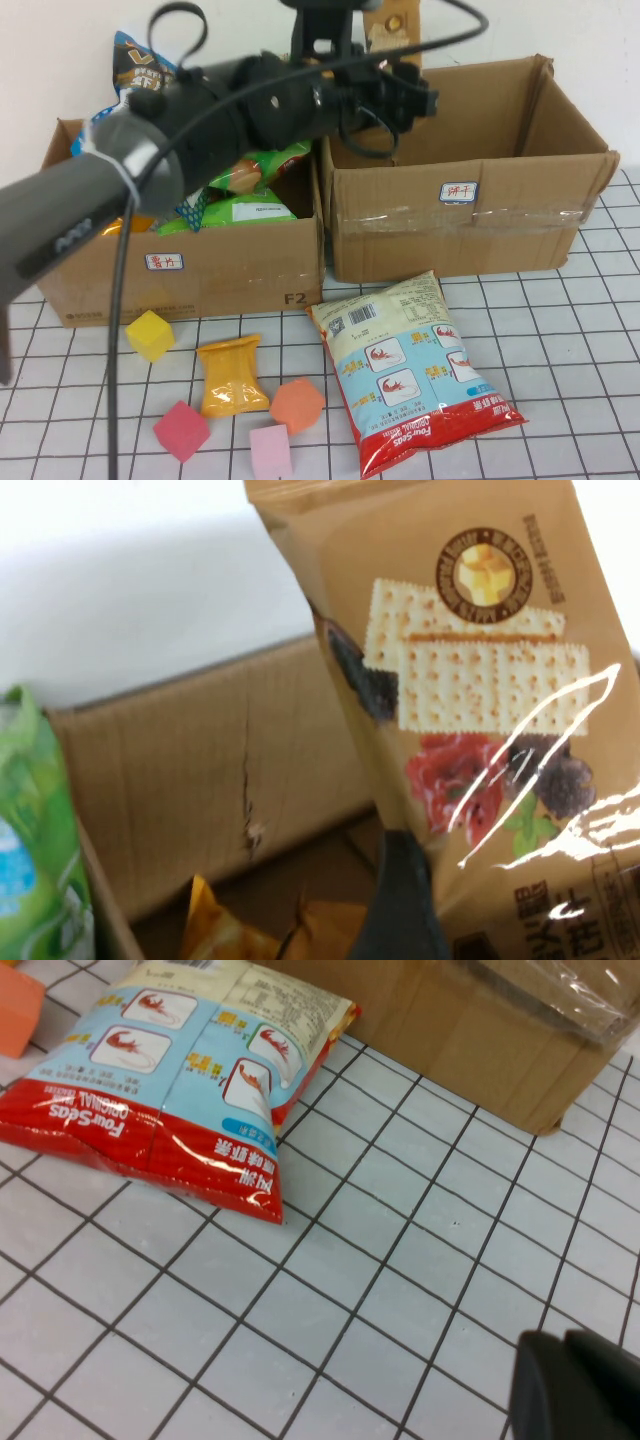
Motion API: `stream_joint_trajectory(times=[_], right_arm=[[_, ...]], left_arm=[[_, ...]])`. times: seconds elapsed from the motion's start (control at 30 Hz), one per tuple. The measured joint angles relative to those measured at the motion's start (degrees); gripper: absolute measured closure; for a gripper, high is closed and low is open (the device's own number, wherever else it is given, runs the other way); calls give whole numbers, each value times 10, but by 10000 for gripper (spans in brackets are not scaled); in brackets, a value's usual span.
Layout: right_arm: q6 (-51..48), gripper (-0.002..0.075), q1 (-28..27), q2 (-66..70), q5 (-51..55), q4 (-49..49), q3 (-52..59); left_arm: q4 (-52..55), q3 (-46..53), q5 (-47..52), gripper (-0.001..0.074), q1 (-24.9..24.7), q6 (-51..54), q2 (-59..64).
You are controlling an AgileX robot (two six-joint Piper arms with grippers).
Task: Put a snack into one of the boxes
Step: Place the biscuit in the biscuit box
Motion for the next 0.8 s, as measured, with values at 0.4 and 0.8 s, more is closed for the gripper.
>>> stream_joint_trajectory(times=[0.4, 0.8], right_arm=[[-1, 727, 0, 0, 0, 0, 0], [-1, 727, 0, 0, 0, 0, 0]], left_arm=[[21, -1, -30, 173, 3, 57, 29], [64, -1, 80, 595, 16, 59, -40]])
